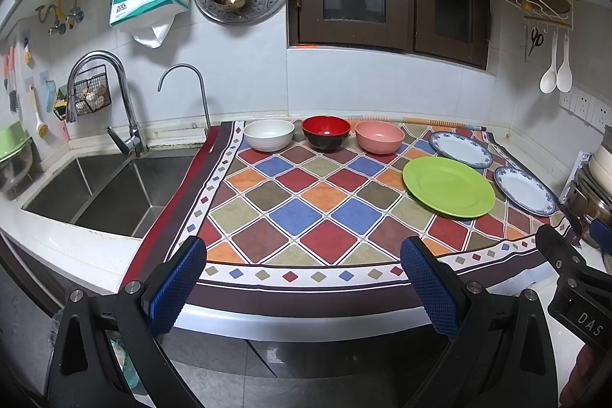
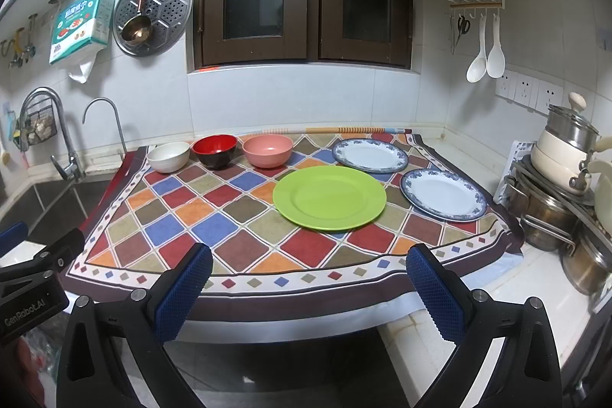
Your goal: Organize plates and bowls
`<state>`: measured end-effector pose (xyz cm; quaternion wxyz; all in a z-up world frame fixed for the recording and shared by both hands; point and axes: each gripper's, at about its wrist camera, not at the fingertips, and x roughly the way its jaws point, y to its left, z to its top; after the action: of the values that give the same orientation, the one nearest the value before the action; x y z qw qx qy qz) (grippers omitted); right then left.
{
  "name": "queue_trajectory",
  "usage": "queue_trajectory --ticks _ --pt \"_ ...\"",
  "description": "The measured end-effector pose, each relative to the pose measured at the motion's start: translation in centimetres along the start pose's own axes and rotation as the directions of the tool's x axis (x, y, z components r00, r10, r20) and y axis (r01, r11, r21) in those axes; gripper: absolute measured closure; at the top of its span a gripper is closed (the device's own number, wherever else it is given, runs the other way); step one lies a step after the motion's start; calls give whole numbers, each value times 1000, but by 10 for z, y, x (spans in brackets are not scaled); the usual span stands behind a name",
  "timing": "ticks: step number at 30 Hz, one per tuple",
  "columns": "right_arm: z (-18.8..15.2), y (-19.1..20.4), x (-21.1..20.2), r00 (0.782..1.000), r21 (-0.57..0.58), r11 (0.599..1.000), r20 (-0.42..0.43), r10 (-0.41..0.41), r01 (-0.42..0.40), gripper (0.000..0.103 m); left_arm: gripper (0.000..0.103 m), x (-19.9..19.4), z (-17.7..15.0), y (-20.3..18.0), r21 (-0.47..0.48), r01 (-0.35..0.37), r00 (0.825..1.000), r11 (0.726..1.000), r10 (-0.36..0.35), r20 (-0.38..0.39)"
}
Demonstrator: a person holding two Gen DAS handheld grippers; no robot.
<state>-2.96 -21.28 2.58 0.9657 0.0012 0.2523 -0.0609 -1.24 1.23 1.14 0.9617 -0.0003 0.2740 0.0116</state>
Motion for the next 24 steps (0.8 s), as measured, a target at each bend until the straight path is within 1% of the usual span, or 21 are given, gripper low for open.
queue_trajectory --ticks 4,7,13,19,24 --pt "1 -1 0 1000 1 1000 -1 -1 1 1 0 3 1 2 5 10 1000 1000 -10 -8" --pt "0 1 0 1000 2 1000 -1 -9 9 1 0 6 2 4 15 36 999 999 -35 -15" --pt "-4 10 0 1000 20 999 -9 -25 25 1 0 11 0 14 37 63 998 997 -62 -20" --pt "-11 16 3 999 48 998 -30 -45 46 1 0 21 2 13 86 95 995 992 -93 -33" --pt "-11 12 9 996 79 993 -45 -79 83 1 0 35 11 -2 153 108 994 982 -104 -34"
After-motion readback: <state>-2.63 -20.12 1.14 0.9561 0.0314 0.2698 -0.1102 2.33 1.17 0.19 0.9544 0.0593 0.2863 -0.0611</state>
